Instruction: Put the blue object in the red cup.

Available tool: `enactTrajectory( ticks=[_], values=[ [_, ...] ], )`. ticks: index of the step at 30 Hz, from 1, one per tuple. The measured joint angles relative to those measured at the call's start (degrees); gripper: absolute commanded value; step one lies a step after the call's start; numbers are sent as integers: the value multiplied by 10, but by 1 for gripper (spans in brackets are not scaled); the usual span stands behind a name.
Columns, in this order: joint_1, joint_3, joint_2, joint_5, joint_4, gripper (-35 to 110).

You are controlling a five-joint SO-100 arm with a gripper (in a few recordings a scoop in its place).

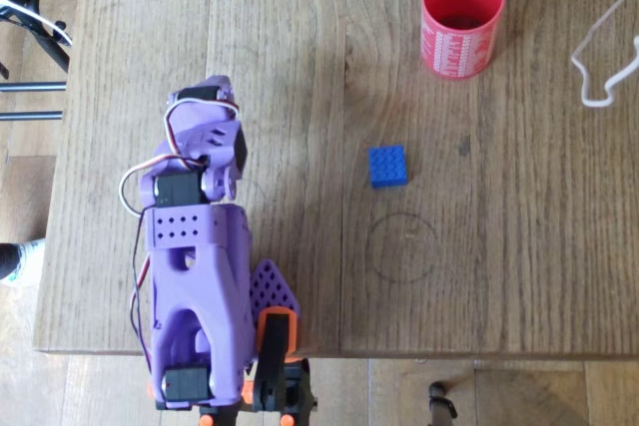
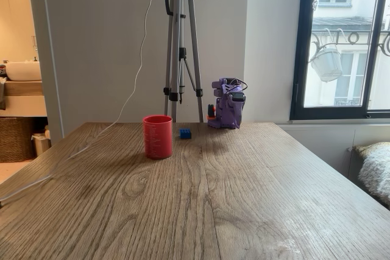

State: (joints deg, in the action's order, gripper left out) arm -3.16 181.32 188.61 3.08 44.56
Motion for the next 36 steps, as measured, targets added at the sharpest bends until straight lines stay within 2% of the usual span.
enactTrajectory(
  ticks=[16,21,26,29,33,36],
  values=[
    [9,0,0,-15,0,0],
    [44,-7,0,38,-18,0],
    [84,-84,3,110,-31,0],
    [100,-130,7,129,-18,0],
    [128,-223,-9,132,50,0],
    [176,-301,-78,93,107,0]
  ],
)
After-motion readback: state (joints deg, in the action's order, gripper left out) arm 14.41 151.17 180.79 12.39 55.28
